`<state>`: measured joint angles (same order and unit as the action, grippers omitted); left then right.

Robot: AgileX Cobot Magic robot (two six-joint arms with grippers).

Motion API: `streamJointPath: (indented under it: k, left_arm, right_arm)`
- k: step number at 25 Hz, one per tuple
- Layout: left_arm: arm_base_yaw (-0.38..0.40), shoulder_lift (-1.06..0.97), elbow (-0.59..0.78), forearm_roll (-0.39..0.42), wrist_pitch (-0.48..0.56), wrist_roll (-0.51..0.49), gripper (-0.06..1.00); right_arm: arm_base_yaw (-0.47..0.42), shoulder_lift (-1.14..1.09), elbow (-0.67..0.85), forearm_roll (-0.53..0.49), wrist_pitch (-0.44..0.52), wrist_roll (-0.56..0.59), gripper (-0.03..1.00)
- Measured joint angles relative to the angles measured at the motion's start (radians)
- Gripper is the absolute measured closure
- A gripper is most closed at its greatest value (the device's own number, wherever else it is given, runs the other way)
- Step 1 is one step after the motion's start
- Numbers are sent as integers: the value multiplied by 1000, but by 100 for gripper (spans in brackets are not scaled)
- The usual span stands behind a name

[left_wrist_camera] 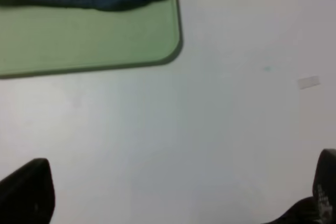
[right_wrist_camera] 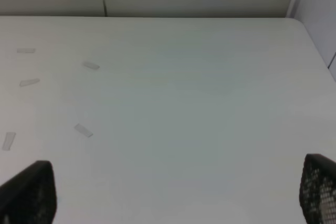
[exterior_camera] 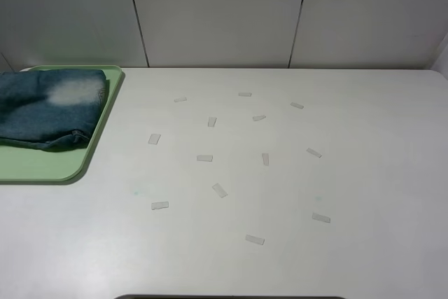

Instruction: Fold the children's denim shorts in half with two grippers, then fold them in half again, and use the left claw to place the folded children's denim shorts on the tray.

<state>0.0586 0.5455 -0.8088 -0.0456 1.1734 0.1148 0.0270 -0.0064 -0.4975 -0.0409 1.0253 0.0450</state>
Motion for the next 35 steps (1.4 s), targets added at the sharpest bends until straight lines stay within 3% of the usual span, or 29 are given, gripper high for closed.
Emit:
streamJointPath:
  k: [6, 19, 27, 35]
  left_arm:
    - [-3, -180, 50, -20, 0, 77, -5]
    - [-32, -535, 284, -23, -56, 88, -5]
    - [-159, -548, 318, -29, -102, 60, -5]
    - [-179, -548, 319, -29, -103, 58, -5]
  right_arm:
    - [0, 0, 0, 0, 0, 0, 27]
    - [0, 0, 0, 0, 0, 0, 27]
    - [0, 0, 0, 0, 0, 0, 27]
    - [0, 0, 0, 0, 0, 0, 27]
